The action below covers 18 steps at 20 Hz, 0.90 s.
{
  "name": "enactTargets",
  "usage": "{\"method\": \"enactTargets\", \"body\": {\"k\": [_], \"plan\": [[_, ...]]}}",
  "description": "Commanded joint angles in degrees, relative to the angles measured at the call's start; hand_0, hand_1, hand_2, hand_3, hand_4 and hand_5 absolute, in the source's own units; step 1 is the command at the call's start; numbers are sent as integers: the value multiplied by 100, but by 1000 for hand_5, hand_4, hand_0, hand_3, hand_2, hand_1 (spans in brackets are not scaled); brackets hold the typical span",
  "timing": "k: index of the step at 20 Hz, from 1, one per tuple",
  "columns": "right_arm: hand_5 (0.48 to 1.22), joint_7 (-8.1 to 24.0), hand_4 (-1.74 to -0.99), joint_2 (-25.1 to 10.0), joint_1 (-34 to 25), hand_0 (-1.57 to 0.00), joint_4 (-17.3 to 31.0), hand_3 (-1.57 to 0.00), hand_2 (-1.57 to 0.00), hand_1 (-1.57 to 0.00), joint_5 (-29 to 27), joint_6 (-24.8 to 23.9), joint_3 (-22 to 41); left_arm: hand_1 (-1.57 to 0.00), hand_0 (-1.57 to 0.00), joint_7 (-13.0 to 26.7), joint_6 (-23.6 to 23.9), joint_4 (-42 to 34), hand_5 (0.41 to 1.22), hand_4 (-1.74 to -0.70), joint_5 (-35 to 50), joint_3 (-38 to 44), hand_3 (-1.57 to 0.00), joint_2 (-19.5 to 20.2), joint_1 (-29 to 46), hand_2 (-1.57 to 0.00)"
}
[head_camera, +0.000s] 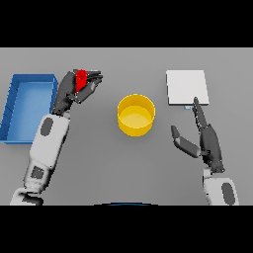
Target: Pick up the red beaker and tilt it to pour out 1 green nut into yellow bowl. Pick up the yellow bowl and place it on the metallic measuring scale.
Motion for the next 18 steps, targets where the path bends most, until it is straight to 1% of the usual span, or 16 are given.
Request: {"method": "enactTargets", "body": {"k": [1, 2, 4, 5, 7, 8, 9, 10, 11, 13, 14, 15, 16, 17, 18], "plan": [[662, -52, -1213, -42, 85, 1, 3, 1, 1, 1, 4, 38, 2, -1560, -1559, 58, 19, -62, 1138, -1727, -154, -122, -1556, 38, 5, -1561], [664, -11, -1210, -62, 100, 1, -50, 1, 1, 1, 55, 3, 4, -1562, -1562, 27, 20, -158, 1134, -1730, -360, -297, -1559, 108, 58, -1563], [658, 86, -1199, -72, 116, 1, -86, 1, 1, 1, 29, 4, -18, -1565, -1565, 374, -62, -335, 1124, -1734, -733, -577, -1563, 330, -87, -1566], [658, 61, -1194, -81, 142, 1, -109, 1, 1, 1, 23, 28, -8, -1566, -1566, 536, -83, -339, 1120, -1735, -949, -735, -1565, 397, -176, -1567], [660, 146, -1186, -22, 109, 1, -97, 1, 1, 1, 39, 44, 49, -1568, -1568, 832, -212, -443, 1125, -1737, -1424, -1157, -1567, 508, -309, -1568], [663, 186, -1183, -98, 83, 1, -111, 1, 1, 1, 41, 61, 10, -1569, -1569, 939, -276, -425, 1127, -1738, -1622, -1293, -1568, 587, -417, -1569], [663, 172, -1178, -101, 157, 1, -168, 1, 1, 1, 20, 91, 25, -1569, -1569, 1004, -390, -494, 1129, -1739, -1797, -1468, -1569, 648, -453, -1569], [667, 254, -1178, -92, 68, 1, -159, 1, 1, 1, 15, 77, 12, -1569, -1569, 1160, -487, -417, 1134, -1739, -1994, -1596, -1569, 712, -630, -1570], [667, 163, -1178, -63, 161, 1, -113, 1, 1, 1, 20, 83, 35, -1570, -1570, 1159, -562, -407, 1139, -1740, -2159, -1737, -1569, 754, -714, -1570], [669, 211, -1181, -27, 152, 1, -165, 1, 1, 1, -46, 89, 18, -1570, -1570, 1244, -707, -356, 1162, -1740, -2625, -2116, -1570, 864, -887, -1570], [671, 238, -1183, -38, 130, 1, -181, 1, 1, 1, -12, 64, 16, -1570, -1570, 1371, -783, -330, 1174, -1740, -2915, -2348, -1570, 875, -1035, -1570], [673, 261, -1183, -12, 80, 1, -156, 1, 1, 1, -9, 54, 25, -1571, -1570, 1372, -839, -273, 1183, -1740, -3135, -2516, -1570, 907, -1128, -1571], [674, 263, -1182, -5, 106, 1, -162, 1, 1, 1, 0, 72, 50, -1571, -1571, 1445, -936, -214, 1191, -1741, -3337, -2688, -1570, 886, -1254, -1571], [676, 175, -1187, -8, 228, 1, -186, 1, 1, 1, -17, 101, 61, -1571, -1571, 1443, -1050, -150, 1197, -1741, -3513, -2840, -1571, 918, -1319, -1571], [675, 324, -1191, 19, 141, 1, -235, 1, 1, 1, -16, 67, 57, -1571, -1571, 1477, -1187, -81, 1202, -1689, -3709, -3014, -1571, 937, -1388, -1571]]}}
